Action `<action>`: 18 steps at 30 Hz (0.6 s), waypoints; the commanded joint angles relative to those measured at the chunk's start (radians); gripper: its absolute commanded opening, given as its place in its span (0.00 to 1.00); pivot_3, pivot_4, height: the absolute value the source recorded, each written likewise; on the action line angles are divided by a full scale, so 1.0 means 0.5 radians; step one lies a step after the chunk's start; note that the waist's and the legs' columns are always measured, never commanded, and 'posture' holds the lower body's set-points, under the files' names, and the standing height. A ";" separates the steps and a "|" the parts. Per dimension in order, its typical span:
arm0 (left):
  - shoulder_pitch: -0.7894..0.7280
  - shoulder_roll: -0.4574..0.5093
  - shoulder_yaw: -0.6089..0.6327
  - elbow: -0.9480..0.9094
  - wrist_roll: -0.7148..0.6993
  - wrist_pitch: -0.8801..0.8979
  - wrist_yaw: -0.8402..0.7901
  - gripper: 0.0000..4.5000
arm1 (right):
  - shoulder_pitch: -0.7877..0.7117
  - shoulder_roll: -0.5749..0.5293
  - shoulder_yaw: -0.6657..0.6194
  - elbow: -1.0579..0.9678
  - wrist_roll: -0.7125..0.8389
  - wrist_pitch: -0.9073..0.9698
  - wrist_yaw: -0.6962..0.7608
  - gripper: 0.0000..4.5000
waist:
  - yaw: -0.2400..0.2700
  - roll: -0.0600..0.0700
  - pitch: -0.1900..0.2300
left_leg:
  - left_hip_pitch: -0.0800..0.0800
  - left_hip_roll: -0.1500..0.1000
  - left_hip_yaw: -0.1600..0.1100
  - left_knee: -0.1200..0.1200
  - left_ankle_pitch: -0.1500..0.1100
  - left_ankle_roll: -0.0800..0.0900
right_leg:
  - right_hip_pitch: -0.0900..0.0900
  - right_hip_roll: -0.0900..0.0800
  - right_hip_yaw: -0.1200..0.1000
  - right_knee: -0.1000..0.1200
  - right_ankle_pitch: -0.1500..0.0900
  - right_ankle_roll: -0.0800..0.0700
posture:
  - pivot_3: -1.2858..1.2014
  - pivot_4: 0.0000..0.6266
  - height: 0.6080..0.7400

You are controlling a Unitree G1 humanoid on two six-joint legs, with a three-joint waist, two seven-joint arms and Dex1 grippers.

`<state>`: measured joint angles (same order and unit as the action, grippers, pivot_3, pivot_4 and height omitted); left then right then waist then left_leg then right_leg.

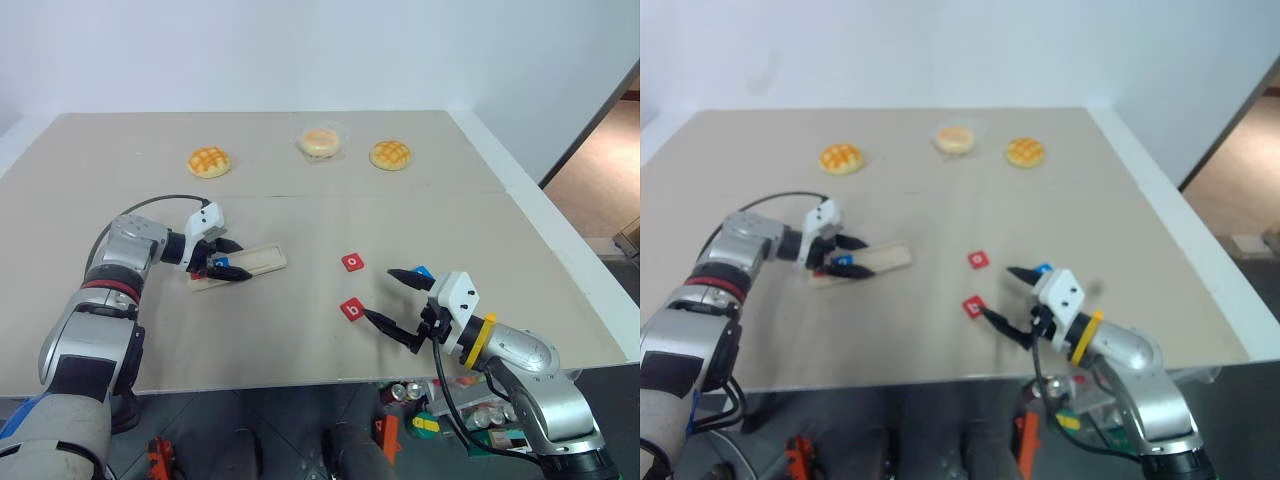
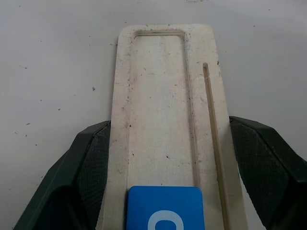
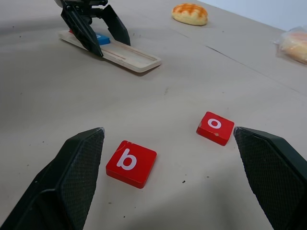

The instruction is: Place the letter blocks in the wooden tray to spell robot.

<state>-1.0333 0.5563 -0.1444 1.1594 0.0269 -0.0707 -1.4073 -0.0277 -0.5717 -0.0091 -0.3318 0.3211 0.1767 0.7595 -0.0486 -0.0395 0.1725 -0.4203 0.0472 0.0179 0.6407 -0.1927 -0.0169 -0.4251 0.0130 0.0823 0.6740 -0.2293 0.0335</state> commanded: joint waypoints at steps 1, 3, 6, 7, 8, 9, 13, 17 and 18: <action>0.017 0.011 -0.010 -0.009 0.041 -0.060 -0.022 0.75 | 0.000 0.001 -0.029 -0.054 0.016 -0.011 -0.003 1.00 | 0.000 0.000 0.000 | 0.000 0.000 0.000 0.000 0.000 0.000 | 0.000 0.000 0.000 0.000 0.000 0.000 | 0.52 0.24 1.00; 0.014 -0.005 -0.010 -0.099 0.021 -0.077 -0.080 0.75 | -0.008 0.007 -0.025 -0.054 0.015 -0.008 -0.008 1.00 | 0.000 0.000 0.000 | 0.000 0.000 0.000 0.000 0.000 0.000 | 0.000 0.000 0.000 0.000 0.000 0.000 | 0.52 0.24 1.00; 0.053 -0.034 -0.049 -0.299 0.012 -0.060 -0.157 0.75 | -0.023 0.011 -0.019 -0.048 0.016 -0.004 -0.010 1.00 | 0.004 0.000 0.000 | -0.001 0.000 0.000 0.000 0.000 0.000 | 0.000 0.000 0.000 0.000 0.000 0.000 | 0.52 0.24 1.00; 0.079 -0.039 -0.070 -0.378 0.020 -0.059 -0.167 0.75 | -0.026 0.010 -0.017 -0.045 0.014 -0.007 -0.007 1.00 | 0.006 0.000 0.000 | -0.001 0.000 0.000 0.000 0.000 0.000 | 0.000 -0.001 0.000 0.000 0.000 0.000 | 0.52 0.24 1.00; 0.114 -0.044 -0.085 -0.472 0.017 -0.038 -0.190 0.75 | -0.031 0.009 -0.016 -0.041 0.013 -0.010 -0.003 1.00 | 0.006 0.000 0.000 | -0.001 0.000 0.000 0.001 0.000 0.000 | 0.000 -0.001 0.000 0.000 0.000 0.000 | 0.52 0.24 1.00; 0.147 -0.046 -0.098 -0.554 0.013 -0.020 -0.204 0.75 | -0.035 0.009 -0.015 -0.037 0.012 -0.011 -0.001 1.00 | 0.007 0.000 0.000 | -0.002 0.000 0.000 0.001 0.000 0.000 | 0.000 -0.001 0.000 0.000 0.000 0.000 | 0.52 0.24 1.00; 0.304 -0.056 -0.149 -0.944 -0.017 0.151 -0.216 0.75 | -0.054 0.009 -0.010 -0.023 0.009 -0.013 0.005 1.00 | 0.005 0.000 0.000 | -0.002 0.000 0.000 0.001 0.000 0.000 | 0.000 -0.001 0.000 0.000 0.000 0.000 | 0.52 0.24 1.00; 0.437 -0.091 -0.209 -1.229 0.022 0.271 -0.130 0.75 | -0.066 0.012 0.001 -0.017 0.003 -0.018 0.008 1.00 | 0.004 0.000 0.000 | -0.001 0.000 -0.001 0.001 0.000 0.000 | -0.001 -0.001 0.000 0.002 -0.001 0.000 | 0.52 0.24 1.00; 0.469 -0.096 -0.226 -1.303 0.019 0.318 -0.132 0.75 | -0.069 0.014 0.002 -0.017 0.004 -0.017 0.008 1.00 | 0.004 0.000 0.000 | -0.001 0.000 -0.001 0.001 0.000 0.000 | -0.001 -0.001 0.000 0.002 -0.001 0.000 | 0.52 0.24 1.00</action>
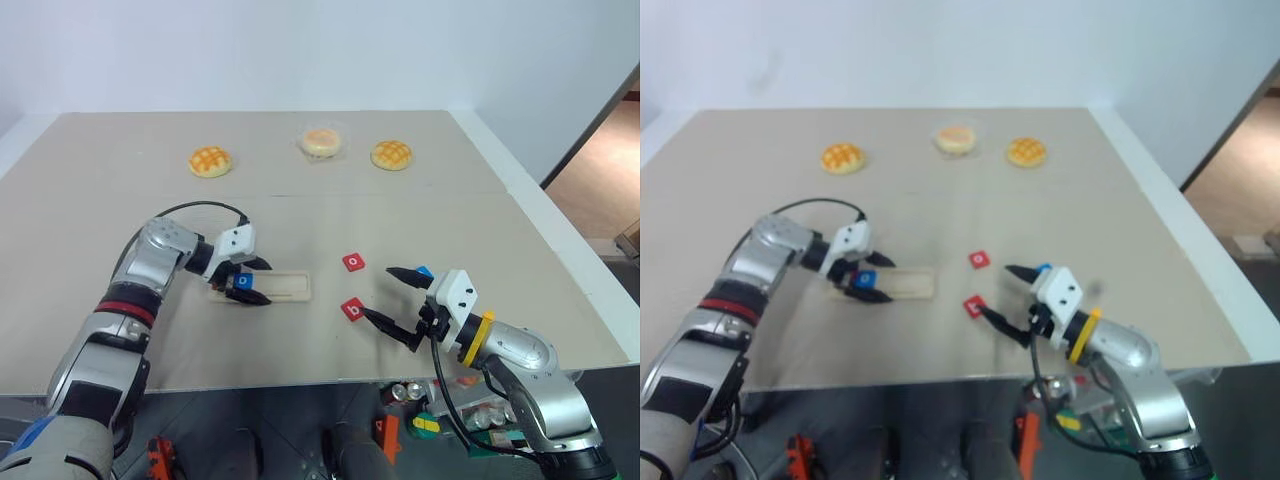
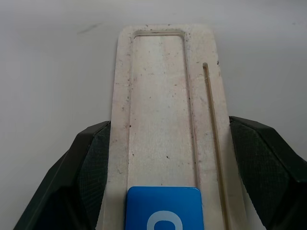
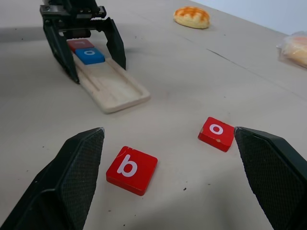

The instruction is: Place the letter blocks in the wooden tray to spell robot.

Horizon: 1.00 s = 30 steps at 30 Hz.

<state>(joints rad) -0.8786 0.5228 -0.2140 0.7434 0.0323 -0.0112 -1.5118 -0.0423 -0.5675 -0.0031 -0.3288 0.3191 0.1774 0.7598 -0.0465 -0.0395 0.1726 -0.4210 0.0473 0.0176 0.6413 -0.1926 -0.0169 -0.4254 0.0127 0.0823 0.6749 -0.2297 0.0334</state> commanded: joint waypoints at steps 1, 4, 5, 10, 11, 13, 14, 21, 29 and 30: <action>0.186 -0.033 -0.106 -0.526 0.023 0.223 0.092 0.75 | -0.036 0.008 -0.009 -0.022 0.009 -0.022 0.009 1.00 | 0.000 0.000 0.000 | 0.000 0.000 0.000 0.000 0.000 0.000 | 0.000 0.000 0.000 0.001 0.000 0.000 | 0.52 0.24 1.00; 0.256 -0.076 -0.149 -0.691 0.046 0.327 0.183 0.75 | -0.017 0.013 -0.008 -0.013 0.003 -0.046 0.014 1.00 | 0.002 0.000 0.000 | 0.002 0.000 0.000 0.001 0.000 0.000 | 0.000 0.000 0.001 0.003 0.000 -0.001 | 0.52 0.24 1.00; 0.271 -0.096 -0.160 -0.739 0.045 0.363 0.211 0.75 | -0.013 0.017 -0.005 -0.009 -0.001 -0.054 0.014 1.00 | 0.002 0.000 0.000 | 0.002 0.000 0.000 0.002 0.000 0.000 | 0.001 0.000 0.000 0.003 0.000 -0.001 | 0.52 0.24 1.00; 0.261 -0.157 -0.195 -0.799 0.063 0.461 0.312 0.75 | -0.026 0.030 0.011 0.008 -0.012 -0.060 0.015 1.00 | 0.004 0.001 -0.001 | 0.002 -0.001 -0.001 0.005 0.000 0.000 | 0.003 -0.001 0.000 0.004 -0.001 0.000 | 0.52 0.24 1.00; 0.259 -0.162 -0.206 -0.812 0.066 0.479 0.333 0.75 | -0.030 0.033 0.013 0.013 -0.015 -0.062 0.015 1.00 | 0.004 0.001 -0.001 | 0.002 -0.001 -0.001 0.007 0.000 0.000 | 0.004 -0.001 0.001 0.004 0.000 0.000 | 0.52 0.24 1.00; 0.260 -0.160 -0.235 -0.840 0.076 0.518 0.368 0.75 | -0.037 0.037 0.014 0.025 -0.019 -0.068 0.019 1.00 | 0.004 0.002 -0.001 | 0.003 -0.001 -0.001 0.008 0.000 0.000 | 0.004 0.000 0.001 0.004 0.000 0.001 | 0.52 0.24 1.00; 0.258 -0.159 -0.246 -0.844 0.086 0.527 0.388 0.75 | -0.041 0.040 0.013 0.030 -0.021 -0.069 0.019 1.00 | 0.004 0.002 -0.001 | 0.003 -0.001 -0.001 0.008 0.000 0.000 | 0.004 0.000 0.001 0.005 0.000 0.001 | 0.52 0.24 1.00; 0.248 -0.177 -0.285 -0.902 0.051 0.592 0.422 0.75 | -0.055 0.048 0.017 0.056 -0.031 -0.077 0.023 1.00 | 0.005 0.002 -0.002 | 0.003 -0.003 -0.001 0.013 0.000 0.000 | 0.008 -0.001 0.002 0.004 0.000 0.001 | 0.52 0.24 1.00; 0.229 -0.213 -0.323 -0.920 0.034 0.615 0.462 0.75 | -0.077 0.051 0.030 0.059 -0.037 -0.063 0.020 1.00 | 0.004 0.003 -0.002 | 0.002 -0.002 -0.002 0.015 0.000 0.000 | 0.008 -0.001 0.002 0.004 0.000 0.001 | 0.52 0.24 1.00; 0.232 -0.214 -0.327 -0.928 0.033 0.618 0.461 0.75 | -0.080 0.047 0.027 0.059 -0.035 -0.060 0.019 1.00 | 0.004 0.003 -0.002 | 0.002 -0.002 -0.002 0.015 0.000 0.000 | 0.008 -0.001 0.002 0.004 0.000 0.001 | 0.52 0.24 1.00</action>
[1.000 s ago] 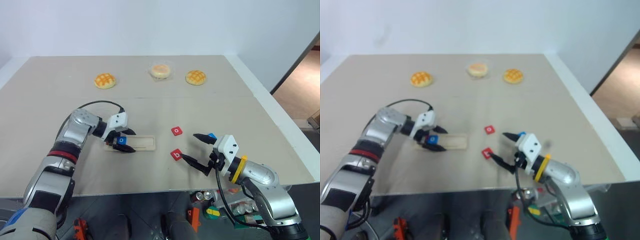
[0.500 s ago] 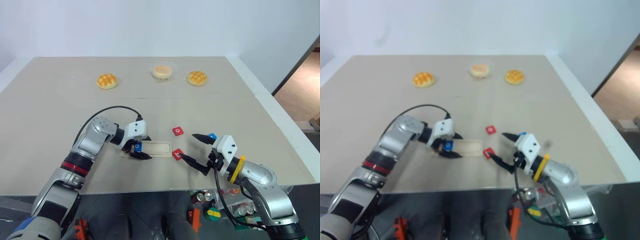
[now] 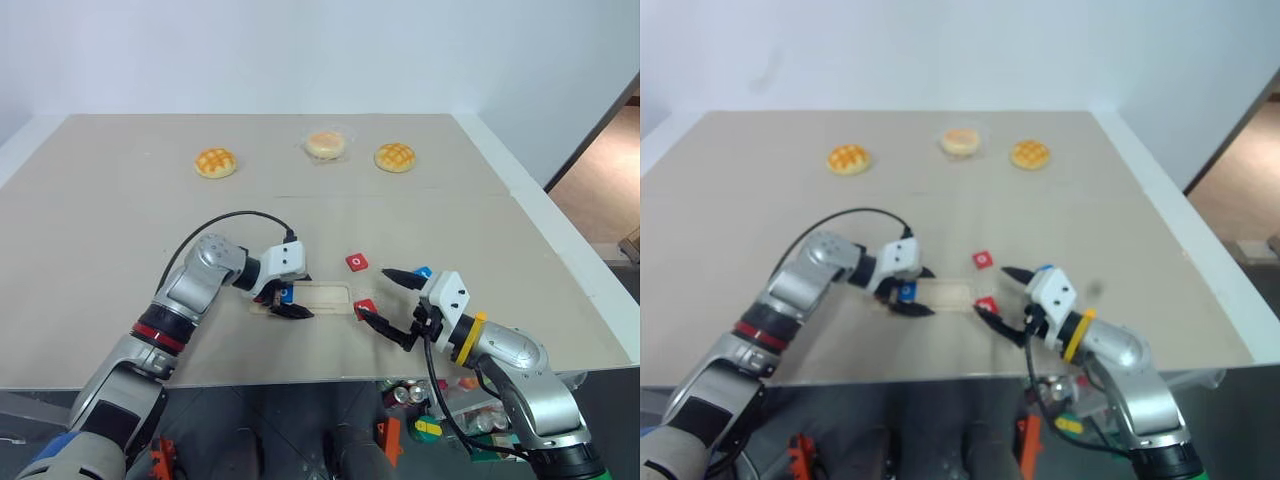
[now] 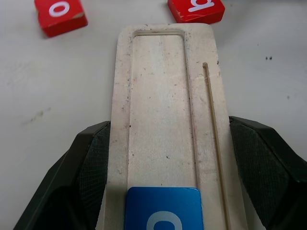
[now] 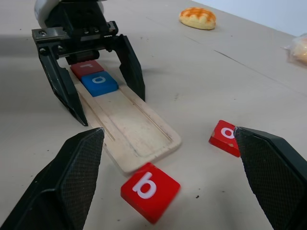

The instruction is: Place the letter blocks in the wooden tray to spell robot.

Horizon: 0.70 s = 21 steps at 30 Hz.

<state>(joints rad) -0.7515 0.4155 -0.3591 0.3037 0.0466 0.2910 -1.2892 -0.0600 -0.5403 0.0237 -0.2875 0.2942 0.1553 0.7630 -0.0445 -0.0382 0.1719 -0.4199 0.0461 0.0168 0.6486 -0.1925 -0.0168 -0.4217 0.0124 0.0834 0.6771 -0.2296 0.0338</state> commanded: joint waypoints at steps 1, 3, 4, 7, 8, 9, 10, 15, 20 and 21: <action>-0.021 -0.002 -0.038 -0.053 0.002 0.019 0.019 0.75 | -0.045 -0.010 -0.028 -0.023 0.014 -0.015 0.012 1.00 | 0.000 0.000 0.000 | 0.000 0.000 0.000 0.000 0.000 0.000 | 0.000 0.000 0.000 0.000 0.000 0.000 | 0.52 0.24 1.00; -0.023 -0.005 -0.040 -0.052 0.002 0.018 0.025 0.75 | -0.045 -0.011 -0.029 -0.024 0.014 -0.012 0.011 1.00 | 0.000 0.000 0.000 | 0.000 0.000 0.000 0.000 0.000 0.000 | 0.000 0.000 0.000 0.000 0.000 0.000 | 0.52 0.24 1.00; -0.025 -0.004 -0.043 -0.049 0.003 0.015 0.027 0.75 | -0.046 -0.011 -0.028 -0.025 0.013 -0.010 0.010 1.00 | 0.000 0.000 0.000 | 0.000 0.000 0.000 0.000 0.000 0.000 | 0.000 0.000 0.000 0.000 0.000 0.000 | 0.52 0.24 1.00; -0.036 -0.010 -0.042 -0.026 0.007 0.020 0.050 0.75 | -0.039 -0.010 -0.024 -0.035 0.014 -0.004 0.009 1.00 | 0.001 0.000 0.000 | 0.000 0.000 0.000 0.000 0.000 0.000 | 0.000 0.000 0.000 0.000 0.000 0.000 | 0.52 0.24 1.00; -0.041 -0.015 -0.036 -0.021 0.003 0.023 0.060 0.75 | -0.038 -0.010 -0.023 -0.038 0.014 -0.002 0.009 1.00 | 0.001 0.000 0.000 | 0.000 -0.001 0.000 0.000 0.000 0.000 | 0.000 -0.001 0.000 0.000 -0.001 -0.001 | 0.52 0.24 1.00; -0.049 -0.028 -0.021 -0.017 -0.008 0.037 0.080 0.75 | -0.037 -0.010 -0.023 -0.039 0.014 0.000 0.008 1.00 | 0.001 0.000 0.000 | -0.001 -0.001 0.000 0.000 0.000 0.000 | 0.000 -0.001 0.000 0.000 -0.001 -0.002 | 0.52 0.24 1.00; -0.057 -0.038 -0.009 -0.015 -0.016 0.049 0.099 0.75 | -0.037 -0.010 -0.024 -0.040 0.015 0.002 0.008 1.00 | 0.001 0.000 0.000 | -0.001 -0.001 0.000 0.001 0.000 0.000 | 0.000 -0.001 0.000 0.000 -0.001 -0.002 | 0.52 0.24 1.00; -0.075 -0.049 0.028 -0.060 -0.055 0.097 0.153 0.98 | -0.036 -0.022 -0.029 -0.044 0.018 0.015 0.020 1.00 | 0.000 0.000 0.000 | -0.001 0.000 0.000 0.002 0.000 0.000 | 0.000 0.000 0.001 0.000 -0.001 -0.001 | 0.52 0.24 1.00; -0.064 0.082 0.154 -0.293 -0.252 0.218 0.008 0.98 | -0.129 -0.123 -0.036 0.001 0.051 0.055 0.155 1.00 | -0.005 0.001 0.002 | -0.002 0.000 0.000 0.000 0.000 0.000 | -0.003 0.000 0.001 0.000 0.000 0.000 | 0.52 0.24 1.00; -0.041 0.125 0.203 -0.380 -0.359 0.262 -0.070 0.98 | -0.162 -0.159 -0.037 0.029 0.060 0.068 0.206 1.00 | -0.011 0.001 0.003 | -0.003 0.000 0.000 -0.001 0.000 0.000 | -0.004 0.000 0.001 0.000 0.000 0.001 | 0.52 0.24 1.00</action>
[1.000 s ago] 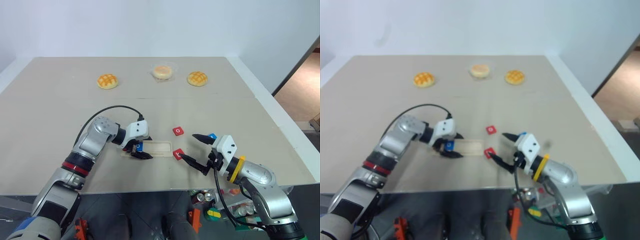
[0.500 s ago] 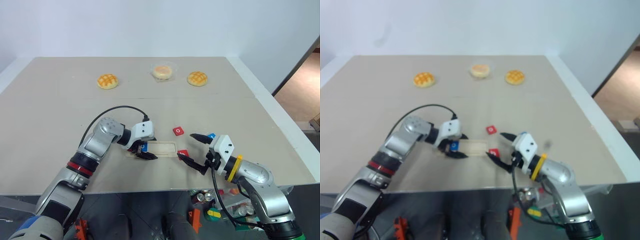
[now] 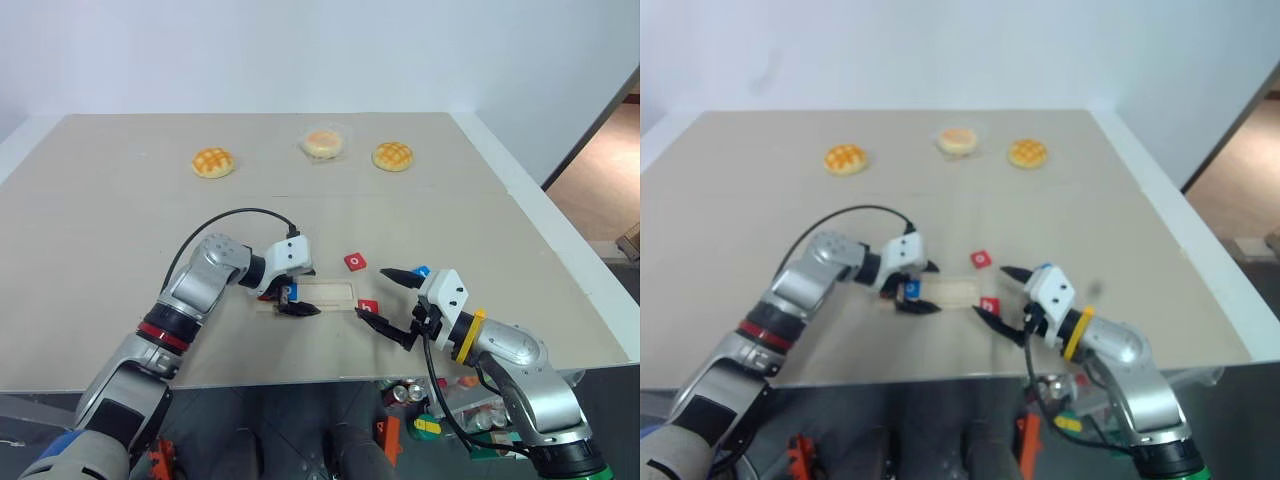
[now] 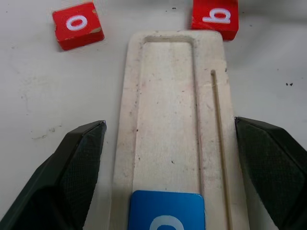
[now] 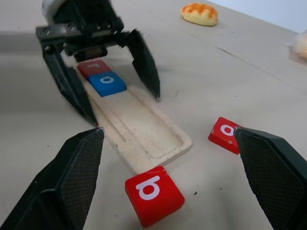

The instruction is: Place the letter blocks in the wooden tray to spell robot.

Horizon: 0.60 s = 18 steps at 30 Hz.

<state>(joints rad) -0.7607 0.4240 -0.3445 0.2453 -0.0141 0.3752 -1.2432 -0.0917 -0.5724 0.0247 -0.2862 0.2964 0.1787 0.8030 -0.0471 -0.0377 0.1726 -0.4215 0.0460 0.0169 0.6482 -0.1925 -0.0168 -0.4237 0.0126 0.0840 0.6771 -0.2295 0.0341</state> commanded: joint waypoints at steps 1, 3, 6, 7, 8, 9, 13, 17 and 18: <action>0.019 0.159 0.229 -0.374 -0.381 0.165 -0.262 0.98 | -0.136 -0.130 -0.033 0.062 0.053 0.024 0.177 1.00 | -0.009 0.001 0.002 | 0.000 0.001 0.001 0.000 0.000 0.000 | -0.001 0.000 0.001 0.000 0.000 0.000 | 0.52 0.24 1.00; 0.132 0.222 0.360 -0.584 -0.690 0.337 -0.384 0.98 | -0.214 -0.187 -0.006 0.154 0.039 0.018 0.266 1.00 | -0.008 0.001 0.002 | 0.002 0.001 0.001 -0.002 0.000 0.000 | 0.000 0.000 0.000 0.000 -0.001 -0.001 | 0.52 0.24 1.00; 0.342 0.269 0.504 -0.769 -0.914 0.420 -0.391 0.98 | -0.334 -0.242 0.072 0.302 -0.009 0.043 0.375 1.00 | -0.004 0.005 0.000 | 0.005 0.002 0.002 -0.007 0.000 0.000 | 0.000 0.000 0.000 0.000 -0.003 -0.003 | 0.52 0.24 1.00; 0.431 0.282 0.538 -0.813 -0.932 0.367 -0.376 0.98 | -0.370 -0.250 0.099 0.349 -0.017 0.053 0.419 1.00 | -0.003 0.005 0.001 | 0.006 0.001 0.001 -0.010 0.000 0.000 | 0.000 0.000 0.000 0.001 -0.006 -0.003 | 0.52 0.24 1.00; 0.513 0.293 0.564 -0.846 -0.948 0.322 -0.364 0.98 | -0.398 -0.257 0.127 0.389 -0.031 0.053 0.456 1.00 | -0.003 0.005 0.001 | 0.006 0.001 0.001 -0.010 0.000 0.000 | 0.000 0.000 -0.001 0.001 -0.006 -0.004 | 0.52 0.24 1.00; 0.567 0.302 0.580 -0.869 -0.965 0.293 -0.352 0.98 | -0.418 -0.262 0.145 0.418 -0.041 0.050 0.483 1.00 | -0.003 0.005 0.001 | 0.006 0.001 0.000 -0.011 0.000 0.000 | 0.000 0.000 -0.002 0.001 -0.007 -0.004 | 0.52 0.24 1.00; 0.863 0.212 0.639 -0.928 -0.909 0.005 -0.145 0.98 | -0.445 -0.263 0.203 0.519 -0.092 0.057 0.542 1.00 | 0.004 0.005 0.001 | 0.006 0.002 -0.004 -0.013 0.000 0.000 | 0.000 0.000 -0.005 0.001 -0.008 -0.006 | 0.52 0.24 1.00; 1.026 0.193 0.641 -1.000 -0.895 -0.066 0.006 0.98 | -0.415 -0.266 0.201 0.478 -0.081 0.111 0.552 1.00 | 0.004 0.003 0.002 | 0.006 0.000 0.001 -0.013 0.000 0.000 | 0.001 -0.003 -0.001 0.000 -0.008 -0.004 | 0.52 0.24 1.00; 1.047 0.200 0.634 -1.018 -0.889 -0.083 0.030 0.98 | -0.404 -0.265 0.202 0.461 -0.080 0.125 0.548 1.00 | 0.007 0.003 0.002 | 0.006 0.000 0.000 -0.013 0.000 0.000 | 0.001 -0.003 -0.001 0.000 -0.008 -0.004 | 0.52 0.24 1.00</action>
<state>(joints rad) -0.2316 0.5182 -0.0410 -0.2038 -0.4598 0.3660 -1.2500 -0.2957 -0.6936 0.1383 -0.0148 0.2477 0.2344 1.0693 -0.0435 -0.0363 0.1736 -0.4184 0.0461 0.0162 0.6423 -0.1925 -0.0168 -0.4232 0.0114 0.0826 0.6774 -0.2334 0.0320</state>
